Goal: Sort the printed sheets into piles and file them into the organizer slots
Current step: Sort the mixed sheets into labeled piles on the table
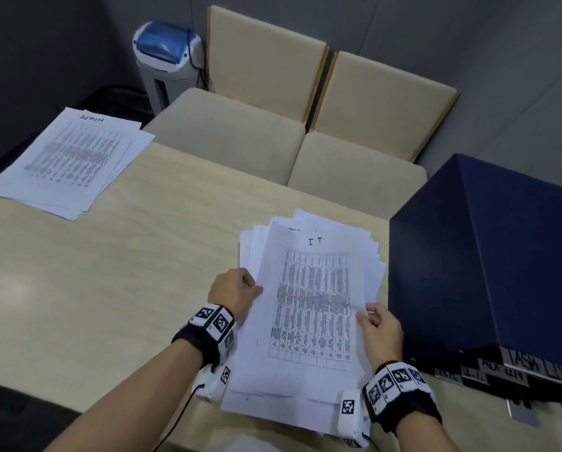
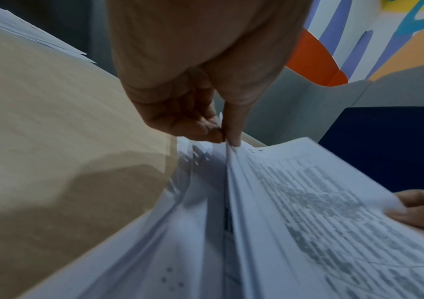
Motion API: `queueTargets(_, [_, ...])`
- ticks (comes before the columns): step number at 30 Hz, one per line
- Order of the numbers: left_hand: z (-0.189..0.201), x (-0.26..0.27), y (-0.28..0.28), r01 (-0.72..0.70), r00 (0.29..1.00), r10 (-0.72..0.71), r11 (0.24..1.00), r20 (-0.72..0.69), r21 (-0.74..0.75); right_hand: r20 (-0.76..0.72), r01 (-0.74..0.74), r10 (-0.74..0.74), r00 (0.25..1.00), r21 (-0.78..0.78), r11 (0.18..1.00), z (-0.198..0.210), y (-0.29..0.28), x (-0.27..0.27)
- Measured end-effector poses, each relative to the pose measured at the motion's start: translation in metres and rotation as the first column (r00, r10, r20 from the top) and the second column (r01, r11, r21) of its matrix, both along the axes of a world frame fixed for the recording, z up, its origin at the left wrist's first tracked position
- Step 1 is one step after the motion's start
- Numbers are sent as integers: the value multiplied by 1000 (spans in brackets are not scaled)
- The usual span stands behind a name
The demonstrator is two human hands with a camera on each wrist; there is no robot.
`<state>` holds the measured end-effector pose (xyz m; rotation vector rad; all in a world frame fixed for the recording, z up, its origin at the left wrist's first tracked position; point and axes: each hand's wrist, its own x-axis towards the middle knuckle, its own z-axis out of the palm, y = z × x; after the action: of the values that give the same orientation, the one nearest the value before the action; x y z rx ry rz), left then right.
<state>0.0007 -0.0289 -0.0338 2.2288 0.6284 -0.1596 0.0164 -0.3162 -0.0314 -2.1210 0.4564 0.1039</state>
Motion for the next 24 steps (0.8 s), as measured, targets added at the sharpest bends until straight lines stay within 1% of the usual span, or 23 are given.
queueTargets(2, [-1,1,5,21,1000,-20,998,-9,64,26,48,-49,998,45,998,-1,-5,-6])
queueTargets(4, [1,2,13,65,997,-58,985,-48,158,24,74,-77,997,102,992,0,-6,-13])
queueTargets(7, [9,2,23,147,988,-120,927,-97,346,-4,89,-90,996,215,973,4,0,-22])
queueTargets(8, [12,2,25,160,987,-137,913,-88,376,-19,115,-114,993,263,958,4,1,-22])
queueTargets(9, [14,1,27,168,986,-156,913,-64,373,-27,142,-140,990,314,939,6,4,-24])
queueTargets(11, [12,1,32,189,980,-200,939,7,286,-19,146,-151,988,389,910,11,10,-26])
queueTargets(12, [9,1,35,194,976,-211,956,54,220,-2,131,-145,989,445,886,14,14,-26])
queueTargets(13, [7,0,37,194,972,-211,969,104,154,-4,138,-158,987,515,846,20,18,-24])
queueTargets(15, [4,-3,37,166,967,-162,986,194,-4,-78,180,-165,983,581,794,21,21,-21])
queueTargets(16, [4,-6,38,138,970,-106,981,220,-135,-98,188,-163,982,605,773,17,21,-19])
queueTargets(17, [6,-7,37,119,973,-54,951,226,-287,-122,206,-167,978,645,736,17,23,-18])
queueTargets(18, [8,-9,36,94,977,3,893,213,-440,-144,212,-156,977,673,708,15,23,-17])
queueTargets(19, [11,-10,34,84,983,23,830,184,-551,-183,230,-141,973,701,675,15,22,-16])
queueTargets(20, [13,-12,34,91,988,8,777,154,-623,-218,238,-112,969,721,651,17,20,-13])
queueTargets(21, [15,-12,35,122,990,-45,749,134,-651,-258,275,-121,959,721,636,20,19,-9])
queueTargets(22, [16,-13,36,148,989,-97,738,113,-659,-291,301,-114,950,754,583,20,18,-8])
queueTargets(23, [15,-14,36,159,987,-132,751,90,-640,-321,338,-128,939,776,532,23,19,-8])
queueTargets(24, [13,-13,36,146,989,-136,796,62,-588,-308,331,-130,942,805,492,27,18,-9])
